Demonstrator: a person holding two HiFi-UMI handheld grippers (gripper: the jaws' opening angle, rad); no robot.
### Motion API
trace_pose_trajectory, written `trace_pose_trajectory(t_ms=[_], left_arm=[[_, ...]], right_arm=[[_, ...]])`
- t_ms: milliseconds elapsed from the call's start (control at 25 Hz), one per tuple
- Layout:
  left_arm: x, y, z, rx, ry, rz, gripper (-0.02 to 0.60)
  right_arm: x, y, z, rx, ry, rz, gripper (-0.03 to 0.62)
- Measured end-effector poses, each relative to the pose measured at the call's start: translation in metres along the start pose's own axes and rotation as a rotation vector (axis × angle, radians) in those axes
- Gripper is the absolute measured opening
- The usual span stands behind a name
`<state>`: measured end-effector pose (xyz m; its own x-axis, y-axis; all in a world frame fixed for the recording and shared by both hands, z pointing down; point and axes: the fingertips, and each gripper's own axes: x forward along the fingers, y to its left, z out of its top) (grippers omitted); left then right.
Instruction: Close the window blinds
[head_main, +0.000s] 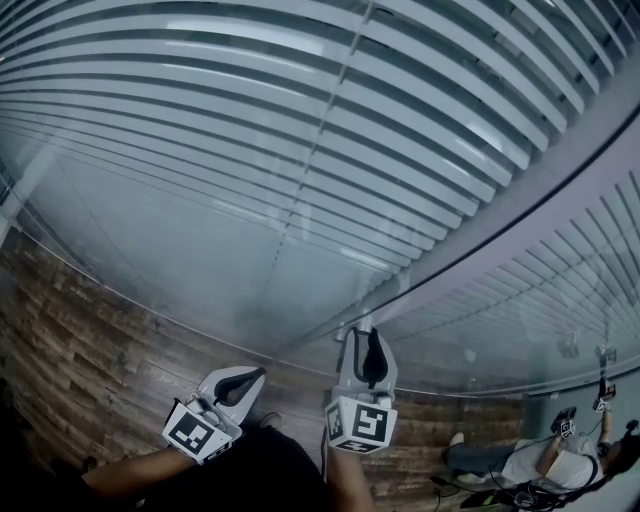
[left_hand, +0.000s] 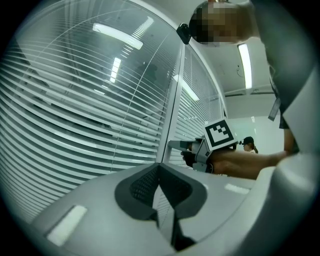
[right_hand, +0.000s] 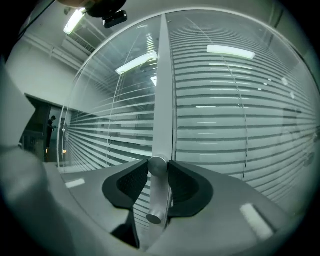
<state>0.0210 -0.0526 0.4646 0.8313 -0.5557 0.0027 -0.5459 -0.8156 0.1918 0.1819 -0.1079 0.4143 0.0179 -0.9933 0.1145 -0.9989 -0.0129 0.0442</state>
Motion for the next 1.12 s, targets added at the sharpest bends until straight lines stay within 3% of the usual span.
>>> trace_pose_trajectory(t_ms=[240,560,640,880,1120], left_arm=[[0.003,-0.006,0.008,-0.008,0.001,-0.018,-0.002],[0.0,0.007,-0.001,-0.018,0.026,0.014,-0.002],[0.001,0.005,-0.002,-0.015,0.018,-0.004,-0.002],[0.0,0.0,-0.007,-0.031,0.015,-0.027,-0.002],[0.003,0.0,0.0,-0.052,0.008,-0.039,-0.002]], right_arm=[[0.001,0.005,0.008,-0.244,0.019,0.01,0.132],[0.001,0.009,0.004,-0.72,0.08,-0.013,0.132],[0.001,0.01,0.002,-0.755,0.102,-0.014,0.132],[0.001,0.015,-0.001,-0.586,0.056,0.027,0.138],[-0.005,0.008,0.007,-0.148,0.019,0.059,0.169]])
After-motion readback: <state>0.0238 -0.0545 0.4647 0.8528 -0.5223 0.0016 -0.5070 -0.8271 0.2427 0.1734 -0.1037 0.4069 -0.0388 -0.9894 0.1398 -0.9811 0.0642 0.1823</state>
